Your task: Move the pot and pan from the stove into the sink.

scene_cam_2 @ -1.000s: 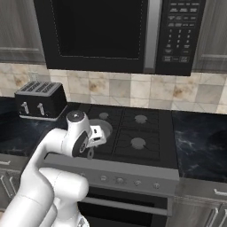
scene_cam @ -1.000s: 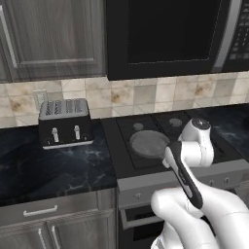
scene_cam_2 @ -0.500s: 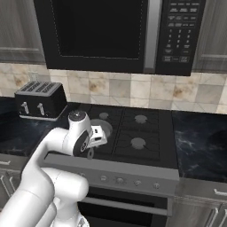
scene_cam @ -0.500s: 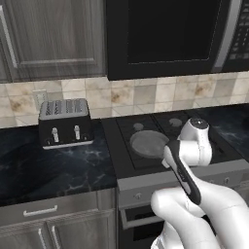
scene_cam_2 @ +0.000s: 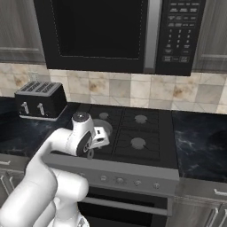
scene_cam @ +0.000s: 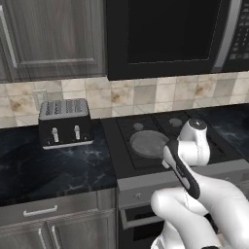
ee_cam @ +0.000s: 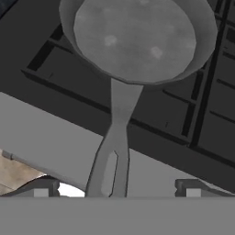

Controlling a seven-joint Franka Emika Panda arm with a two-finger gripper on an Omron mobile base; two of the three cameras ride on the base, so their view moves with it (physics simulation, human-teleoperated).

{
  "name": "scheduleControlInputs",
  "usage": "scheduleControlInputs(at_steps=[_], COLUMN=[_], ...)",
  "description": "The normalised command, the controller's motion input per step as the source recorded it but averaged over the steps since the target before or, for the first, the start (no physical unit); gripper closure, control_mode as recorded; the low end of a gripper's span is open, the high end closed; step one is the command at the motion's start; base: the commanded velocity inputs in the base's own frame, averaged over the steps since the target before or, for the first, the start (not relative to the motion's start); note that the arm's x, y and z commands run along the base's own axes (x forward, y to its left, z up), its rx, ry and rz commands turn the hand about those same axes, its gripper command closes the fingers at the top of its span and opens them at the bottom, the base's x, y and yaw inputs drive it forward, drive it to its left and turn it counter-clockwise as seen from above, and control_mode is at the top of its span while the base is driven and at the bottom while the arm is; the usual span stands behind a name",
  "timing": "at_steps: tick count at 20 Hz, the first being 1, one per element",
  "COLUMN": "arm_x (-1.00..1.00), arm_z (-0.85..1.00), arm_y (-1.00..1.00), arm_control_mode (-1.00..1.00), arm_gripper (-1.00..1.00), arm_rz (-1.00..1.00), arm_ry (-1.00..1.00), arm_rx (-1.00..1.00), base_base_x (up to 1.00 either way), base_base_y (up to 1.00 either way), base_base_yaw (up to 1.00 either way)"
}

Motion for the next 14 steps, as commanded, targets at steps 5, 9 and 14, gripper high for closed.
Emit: scheduleControlInputs(at_steps=[5, 9, 14], arm_x=[0.1, 0.01, 0.0], arm_z=[-0.41, -0.69, -0.46], arm_y=[0.0, 0.01, 0.04], arm_control_mode=[-1.0, -1.0, -1.0], arm_gripper=[-1.0, -1.0, -1.0], arm_rz=[0.0, 0.0, 0.0], arm_ry=[-0.04, -0.06, -0.06], arm_rx=[-0.01, -0.05, -0.04], base_base_x=[0.0, 0.0, 0.0], base_base_y=[0.0, 0.0, 0.0], base_base_yaw=[0.0, 0.0, 0.0])
